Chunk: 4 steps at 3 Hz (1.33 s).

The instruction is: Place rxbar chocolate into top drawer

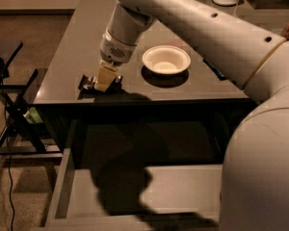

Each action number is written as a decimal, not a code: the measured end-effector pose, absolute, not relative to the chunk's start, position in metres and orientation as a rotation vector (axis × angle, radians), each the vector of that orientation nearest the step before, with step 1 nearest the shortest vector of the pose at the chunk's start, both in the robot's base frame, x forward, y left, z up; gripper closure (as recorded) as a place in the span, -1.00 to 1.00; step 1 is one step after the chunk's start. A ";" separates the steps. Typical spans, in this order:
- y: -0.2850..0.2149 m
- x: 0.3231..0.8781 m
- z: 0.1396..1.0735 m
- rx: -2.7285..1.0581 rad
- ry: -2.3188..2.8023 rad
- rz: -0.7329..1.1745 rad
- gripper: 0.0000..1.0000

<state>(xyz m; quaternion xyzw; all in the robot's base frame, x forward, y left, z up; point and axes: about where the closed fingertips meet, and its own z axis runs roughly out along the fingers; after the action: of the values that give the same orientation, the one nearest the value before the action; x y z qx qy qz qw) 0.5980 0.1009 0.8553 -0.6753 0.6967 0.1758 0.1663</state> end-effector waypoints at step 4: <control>0.055 0.480 0.849 -1.747 2.095 0.523 1.00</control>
Offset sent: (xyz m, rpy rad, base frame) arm -0.0943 -0.0415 -0.0002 -0.0006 0.0392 -0.1202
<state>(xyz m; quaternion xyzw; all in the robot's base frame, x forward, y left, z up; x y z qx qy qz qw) 0.4805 0.0551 0.8488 -0.6186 0.7418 0.1853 0.1809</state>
